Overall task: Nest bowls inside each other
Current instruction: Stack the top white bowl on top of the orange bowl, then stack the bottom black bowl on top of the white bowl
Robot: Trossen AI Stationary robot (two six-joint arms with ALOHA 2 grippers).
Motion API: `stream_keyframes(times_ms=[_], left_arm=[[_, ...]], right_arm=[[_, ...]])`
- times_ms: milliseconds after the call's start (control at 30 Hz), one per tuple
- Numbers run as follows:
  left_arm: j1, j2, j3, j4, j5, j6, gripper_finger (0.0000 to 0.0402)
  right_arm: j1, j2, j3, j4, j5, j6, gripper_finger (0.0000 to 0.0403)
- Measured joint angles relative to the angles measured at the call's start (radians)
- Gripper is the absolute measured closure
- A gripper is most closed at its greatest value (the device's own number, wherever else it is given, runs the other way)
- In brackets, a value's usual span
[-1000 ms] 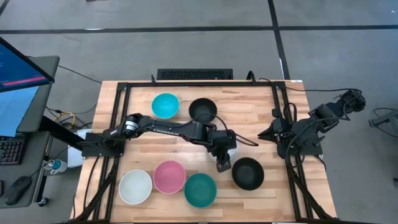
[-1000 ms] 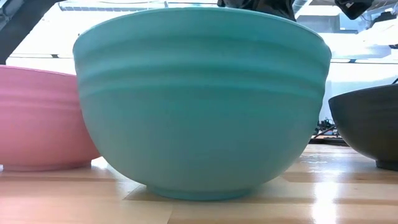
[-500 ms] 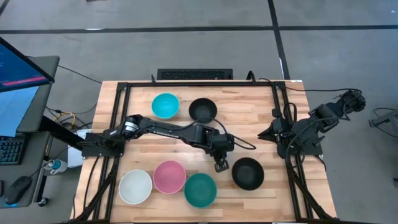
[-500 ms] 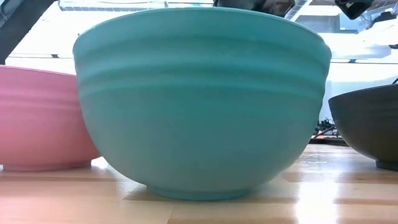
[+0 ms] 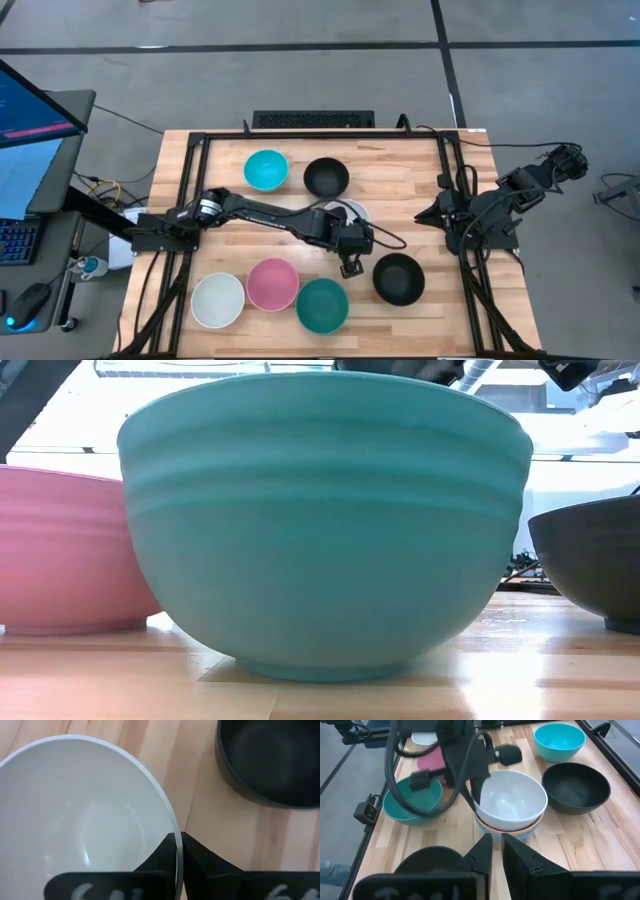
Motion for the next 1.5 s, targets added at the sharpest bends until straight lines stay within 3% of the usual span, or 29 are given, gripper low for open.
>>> stream_keyframes(times_ms=[167, 400, 633, 867, 1167, 1300, 1500], left_arm=[[0.008, 0.044, 0.001, 0.037, 0.089, 0.014, 0.0384], [0.025, 0.033, -0.004, 0.035, 0.125, -0.006, 0.0320], [0.054, 0.028, 0.078, 0.013, 0.210, 0.007, 0.0281], [0.054, 0.013, 0.269, -0.090, 0.144, 0.132, 0.0278], [0.084, -0.073, 0.260, -0.171, 0.095, 0.152, 0.0278], [0.088, -0.080, 0.259, -0.175, 0.093, 0.153, 0.0278], [0.085, -0.083, 0.259, -0.216, 0.094, 0.181, 0.0278]], right_arm=[[0.000, 0.004, 0.000, 0.005, 0.000, 0.000, 0.0339], [0.000, 0.041, 0.000, -0.003, -0.001, 0.000, 0.0336], [-0.001, 0.101, 0.000, -0.003, -0.003, 0.000, 0.0331], [-0.066, 0.147, 0.000, -0.014, -0.003, -0.002, 0.0330], [-0.286, 0.244, 0.001, -0.051, -0.003, -0.034, 0.0331], [-0.338, 0.296, 0.000, -0.090, -0.095, -0.034, 0.0331], [-0.340, 0.354, 0.000, -0.126, -0.430, -0.003, 0.0331]])
